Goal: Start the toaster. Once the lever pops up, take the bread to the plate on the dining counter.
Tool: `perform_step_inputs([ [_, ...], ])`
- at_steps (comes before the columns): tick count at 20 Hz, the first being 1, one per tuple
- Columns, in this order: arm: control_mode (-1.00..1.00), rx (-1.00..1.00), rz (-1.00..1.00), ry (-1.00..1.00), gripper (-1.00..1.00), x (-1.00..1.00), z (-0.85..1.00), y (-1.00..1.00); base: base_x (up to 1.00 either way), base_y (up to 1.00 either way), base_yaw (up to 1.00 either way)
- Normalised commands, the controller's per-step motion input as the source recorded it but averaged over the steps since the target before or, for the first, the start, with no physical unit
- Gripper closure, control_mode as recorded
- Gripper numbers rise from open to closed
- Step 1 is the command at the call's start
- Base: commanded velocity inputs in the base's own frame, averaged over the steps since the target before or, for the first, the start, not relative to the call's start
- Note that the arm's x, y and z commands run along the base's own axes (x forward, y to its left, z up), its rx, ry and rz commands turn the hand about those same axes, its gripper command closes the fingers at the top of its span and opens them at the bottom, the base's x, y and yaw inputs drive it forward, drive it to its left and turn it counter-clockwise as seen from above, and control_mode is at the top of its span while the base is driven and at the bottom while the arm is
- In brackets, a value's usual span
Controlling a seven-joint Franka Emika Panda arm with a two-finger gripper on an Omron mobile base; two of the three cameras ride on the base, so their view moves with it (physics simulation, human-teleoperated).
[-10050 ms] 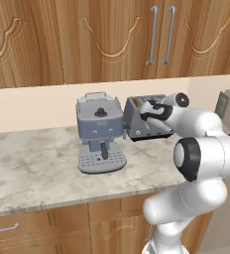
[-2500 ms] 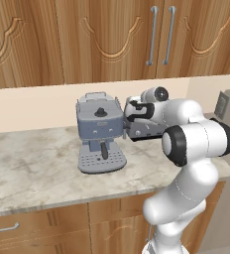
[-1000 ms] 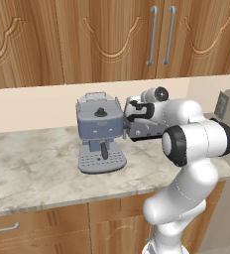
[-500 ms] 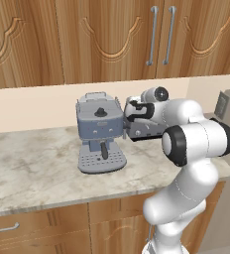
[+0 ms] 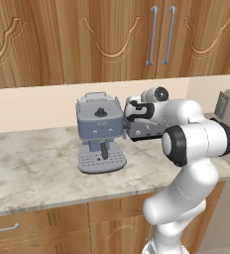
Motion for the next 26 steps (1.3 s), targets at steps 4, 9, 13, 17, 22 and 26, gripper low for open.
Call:
perform_step_inputs([
  [4,-1.0,0.0,0.0,0.0,-1.0,0.0,0.0,0.0,0.0,0.0,0.0],
  [9,-1.0,0.0,0.0,0.0,-1.0,0.0,0.0,0.0,0.0,0.0,0.0],
  [13,-1.0,0.0,0.0,0.0,-1.0,0.0,0.0,0.0,0.0,0.0,0.0],
  [17,-1.0,0.0,0.0,0.0,-1.0,0.0,0.0,0.0,0.0,0.0,0.0],
  [22,-1.0,0.0,0.0,0.0,-1.0,0.0,0.0,0.0,0.0,0.0,0.0],
  [26,-1.0,0.0,0.0,0.0,-1.0,0.0,0.0,0.0,0.0,0.0,0.0],
])
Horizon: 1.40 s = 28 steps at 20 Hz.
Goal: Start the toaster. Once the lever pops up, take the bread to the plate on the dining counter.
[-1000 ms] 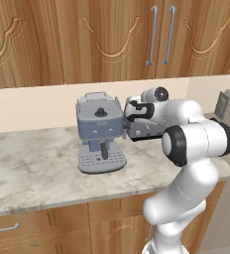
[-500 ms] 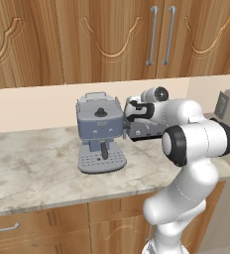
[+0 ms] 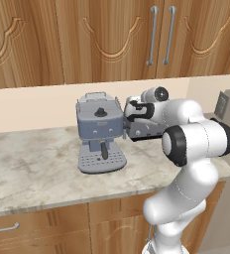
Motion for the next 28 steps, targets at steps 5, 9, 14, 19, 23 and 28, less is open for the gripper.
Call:
perform_step_inputs([
  [5,-1.0,0.0,0.0,0.0,-1.0,0.0,0.0,0.0,0.0,0.0,0.0],
  [9,-1.0,0.0,0.0,0.0,-1.0,0.0,0.0,0.0,0.0,0.0,0.0],
  [14,-1.0,0.0,0.0,0.0,-1.0,0.0,0.0,0.0,0.0,0.0,0.0],
  [19,-1.0,0.0,0.0,0.0,-1.0,0.0,0.0,0.0,0.0,0.0,0.0],
  [23,-1.0,0.0,0.0,0.0,-1.0,0.0,0.0,0.0,0.0,0.0,0.0],
  [28,-1.0,0.0,0.0,0.0,-1.0,0.0,0.0,0.0,0.0,0.0,0.0],
])
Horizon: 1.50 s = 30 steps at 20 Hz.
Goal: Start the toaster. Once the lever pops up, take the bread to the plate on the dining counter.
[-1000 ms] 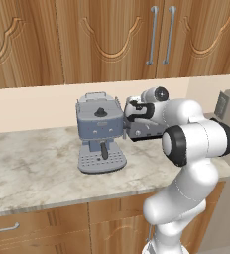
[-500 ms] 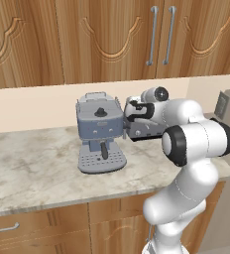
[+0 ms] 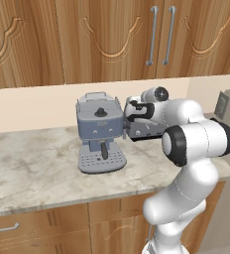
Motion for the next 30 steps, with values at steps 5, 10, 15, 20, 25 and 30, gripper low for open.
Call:
perform_step_inputs([
  [5,-1.0,0.0,0.0,0.0,-1.0,0.0,0.0,0.0,0.0,0.0,0.0],
  [10,-1.0,0.0,0.0,0.0,-1.0,0.0,0.0,0.0,0.0,0.0,0.0],
  [15,-1.0,0.0,0.0,0.0,-1.0,0.0,0.0,0.0,0.0,0.0,0.0],
  [20,-1.0,0.0,0.0,0.0,-1.0,0.0,0.0,0.0,0.0,0.0,0.0],
  [25,-1.0,0.0,0.0,0.0,-1.0,0.0,0.0,0.0,0.0,0.0,0.0],
  [30,-1.0,0.0,0.0,0.0,-1.0,0.0,0.0,0.0,0.0,0.0,0.0],
])
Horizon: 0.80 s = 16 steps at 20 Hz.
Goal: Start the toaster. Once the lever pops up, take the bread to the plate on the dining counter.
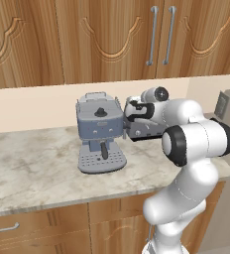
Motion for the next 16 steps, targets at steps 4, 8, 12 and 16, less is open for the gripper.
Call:
perform_step_inputs([
  [4,-1.0,0.0,0.0,0.0,-1.0,0.0,0.0,0.0,0.0,0.0,0.0],
  [8,-1.0,0.0,0.0,0.0,-1.0,0.0,0.0,0.0,0.0,0.0,0.0],
  [12,-1.0,0.0,0.0,0.0,-1.0,0.0,0.0,0.0,0.0,0.0,0.0],
  [16,-1.0,0.0,0.0,0.0,-1.0,0.0,0.0,0.0,0.0,0.0,0.0],
])
